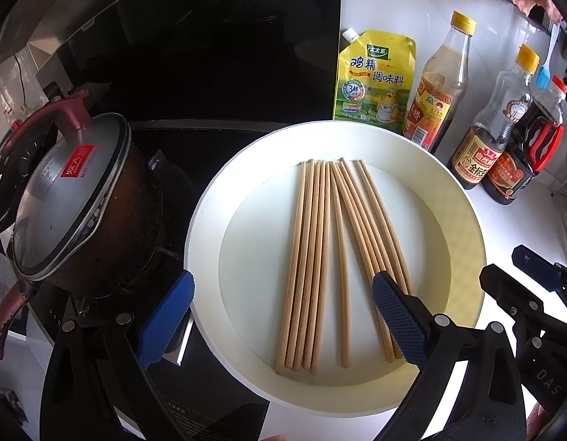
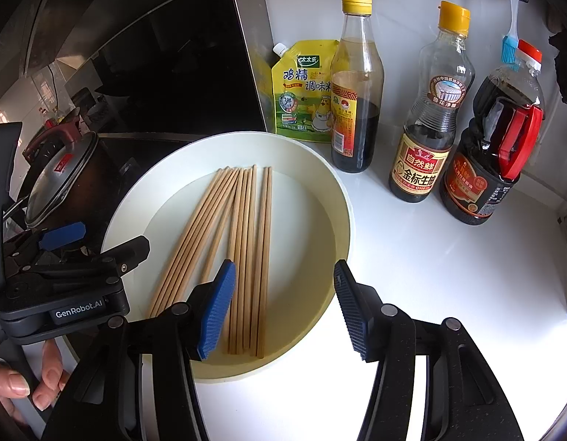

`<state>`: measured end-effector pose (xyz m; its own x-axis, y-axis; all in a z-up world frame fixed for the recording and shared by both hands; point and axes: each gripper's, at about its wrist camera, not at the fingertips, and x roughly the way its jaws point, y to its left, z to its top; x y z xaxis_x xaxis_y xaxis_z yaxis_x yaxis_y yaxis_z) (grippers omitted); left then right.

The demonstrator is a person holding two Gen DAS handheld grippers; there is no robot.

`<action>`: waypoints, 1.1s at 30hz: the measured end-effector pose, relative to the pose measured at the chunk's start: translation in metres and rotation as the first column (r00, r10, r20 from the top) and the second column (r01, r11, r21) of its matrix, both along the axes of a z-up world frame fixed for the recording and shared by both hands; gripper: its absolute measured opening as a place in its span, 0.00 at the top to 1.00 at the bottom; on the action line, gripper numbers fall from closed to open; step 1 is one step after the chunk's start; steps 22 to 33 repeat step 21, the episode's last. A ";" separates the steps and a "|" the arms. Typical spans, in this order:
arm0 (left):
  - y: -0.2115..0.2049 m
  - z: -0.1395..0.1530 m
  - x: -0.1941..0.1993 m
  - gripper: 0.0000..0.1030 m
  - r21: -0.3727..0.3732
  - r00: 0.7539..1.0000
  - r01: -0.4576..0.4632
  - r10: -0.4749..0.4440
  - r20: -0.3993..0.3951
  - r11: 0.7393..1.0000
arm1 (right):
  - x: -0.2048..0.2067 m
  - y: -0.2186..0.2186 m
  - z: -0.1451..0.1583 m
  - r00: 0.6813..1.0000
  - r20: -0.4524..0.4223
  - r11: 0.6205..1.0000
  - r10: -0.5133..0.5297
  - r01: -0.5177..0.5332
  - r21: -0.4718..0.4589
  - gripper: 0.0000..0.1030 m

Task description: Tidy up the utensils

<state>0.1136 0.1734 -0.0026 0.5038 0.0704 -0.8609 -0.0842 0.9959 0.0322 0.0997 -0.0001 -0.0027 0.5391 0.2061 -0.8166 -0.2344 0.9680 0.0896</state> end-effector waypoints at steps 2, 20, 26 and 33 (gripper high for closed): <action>0.000 0.000 0.000 0.07 0.001 1.000 0.000 0.000 0.001 1.000 | 0.000 0.000 0.000 1.000 0.000 1.000 0.000 0.000 0.000 0.48; 0.003 0.002 0.000 0.07 -0.005 1.000 -0.003 0.003 0.003 1.000 | -0.001 0.000 -0.001 1.000 0.003 1.000 -0.003 0.003 0.001 0.47; 0.003 0.002 0.000 0.07 -0.004 1.000 -0.002 0.002 0.004 1.000 | -0.001 0.001 -0.002 1.000 0.003 1.000 -0.005 0.005 0.000 0.47; 0.003 0.002 0.000 0.07 -0.004 1.000 -0.002 0.002 0.004 1.000 | -0.001 0.001 -0.002 1.000 0.003 1.000 -0.005 0.005 0.000 0.47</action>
